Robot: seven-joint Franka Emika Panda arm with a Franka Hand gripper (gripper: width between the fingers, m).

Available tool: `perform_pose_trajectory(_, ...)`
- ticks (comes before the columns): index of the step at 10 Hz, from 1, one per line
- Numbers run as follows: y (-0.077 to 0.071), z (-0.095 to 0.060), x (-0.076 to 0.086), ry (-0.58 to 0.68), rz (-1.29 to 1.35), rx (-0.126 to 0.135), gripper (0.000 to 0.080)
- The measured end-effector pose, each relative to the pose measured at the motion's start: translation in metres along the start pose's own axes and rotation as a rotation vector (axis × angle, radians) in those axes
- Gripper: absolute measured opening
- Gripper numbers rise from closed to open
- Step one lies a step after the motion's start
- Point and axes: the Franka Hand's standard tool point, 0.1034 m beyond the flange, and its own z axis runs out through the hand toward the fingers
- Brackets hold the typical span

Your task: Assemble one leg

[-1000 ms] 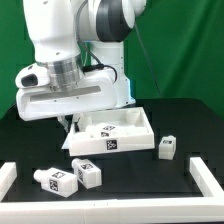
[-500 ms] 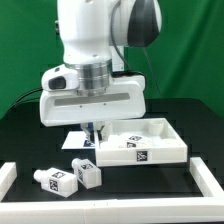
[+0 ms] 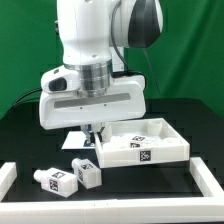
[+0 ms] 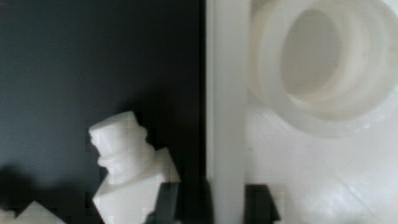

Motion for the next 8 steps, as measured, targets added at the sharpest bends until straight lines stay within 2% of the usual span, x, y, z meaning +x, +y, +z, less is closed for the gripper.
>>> perform_pose_trajectory(1, 0.000, 0.001, 0.000, -0.002, 0.000, 0.000, 0.0054)
perform_pose_trajectory(2, -0.003, 0.007, 0.006, -0.011, 0.044, -0.002, 0.0054)
perform_pose_trajectory(4, -0.009, 0.022, 0.032, -0.019, 0.076, -0.006, 0.0054)
perform_pose_trajectory(6, -0.018, 0.031, 0.050, -0.039, 0.146, 0.001, 0.0054)
perform_pose_trajectory(8, -0.017, 0.030, 0.051, -0.047, 0.150, 0.000, 0.0054)
